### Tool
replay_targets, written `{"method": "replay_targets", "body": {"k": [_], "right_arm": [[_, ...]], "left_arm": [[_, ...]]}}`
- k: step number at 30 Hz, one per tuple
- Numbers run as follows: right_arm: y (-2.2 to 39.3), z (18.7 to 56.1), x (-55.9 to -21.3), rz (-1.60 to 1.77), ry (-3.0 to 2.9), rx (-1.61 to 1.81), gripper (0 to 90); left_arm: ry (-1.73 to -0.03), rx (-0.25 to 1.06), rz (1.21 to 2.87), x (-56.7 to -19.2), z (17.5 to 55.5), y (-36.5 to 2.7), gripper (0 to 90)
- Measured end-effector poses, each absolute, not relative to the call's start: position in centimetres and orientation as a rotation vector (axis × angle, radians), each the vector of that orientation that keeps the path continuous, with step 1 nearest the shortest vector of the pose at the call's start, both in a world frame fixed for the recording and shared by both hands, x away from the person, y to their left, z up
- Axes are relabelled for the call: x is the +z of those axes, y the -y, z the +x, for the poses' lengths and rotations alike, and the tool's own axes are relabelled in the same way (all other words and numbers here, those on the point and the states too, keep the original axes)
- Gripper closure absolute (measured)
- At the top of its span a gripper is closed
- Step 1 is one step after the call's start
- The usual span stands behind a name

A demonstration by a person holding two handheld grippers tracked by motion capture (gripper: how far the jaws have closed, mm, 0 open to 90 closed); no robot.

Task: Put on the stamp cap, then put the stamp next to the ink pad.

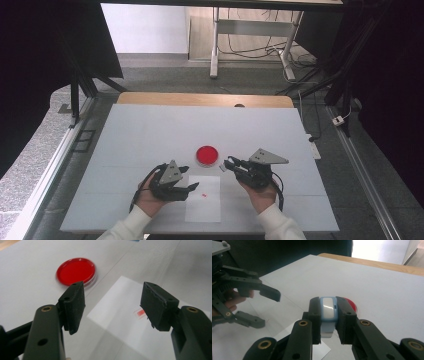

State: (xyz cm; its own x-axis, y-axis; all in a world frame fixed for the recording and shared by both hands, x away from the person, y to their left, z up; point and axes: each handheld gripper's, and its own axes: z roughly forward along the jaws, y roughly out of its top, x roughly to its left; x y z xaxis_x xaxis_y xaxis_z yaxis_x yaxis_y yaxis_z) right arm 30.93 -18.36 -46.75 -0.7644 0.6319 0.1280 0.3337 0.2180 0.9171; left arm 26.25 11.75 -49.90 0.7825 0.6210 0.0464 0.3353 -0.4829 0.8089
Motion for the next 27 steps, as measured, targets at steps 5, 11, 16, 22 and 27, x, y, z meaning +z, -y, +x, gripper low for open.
{"method": "replay_targets", "body": {"k": [5, 11, 16, 22, 27], "right_arm": [[18.6, 31.0, -46.7, 0.886, -2.224, 1.564, 74.9], [18.7, 31.1, -46.6, 0.876, -2.22, 1.558, 74.8], [18.7, 31.3, -46.6, 0.873, -2.222, 1.552, 74.8], [18.8, 31.5, -46.7, 0.874, -2.219, 1.545, 74.8], [18.8, 31.6, -46.7, 0.872, -2.223, 1.535, 74.8]], "left_arm": [[-0.778, 0.438, 2.091, -50.1, 25.3, -14.6, 36.4], [-0.884, 0.441, 2.043, -50.7, 23.7, -18.6, 36.6], [-0.91, 0.445, 2.036, -50.9, 23.1, -19.8, 36.5], [-0.912, 0.449, 2.041, -51.1, 23.1, -20.3, 36.4], [-0.912, 0.446, 2.04, -51.2, 23.3, -20.4, 36.3]]}}
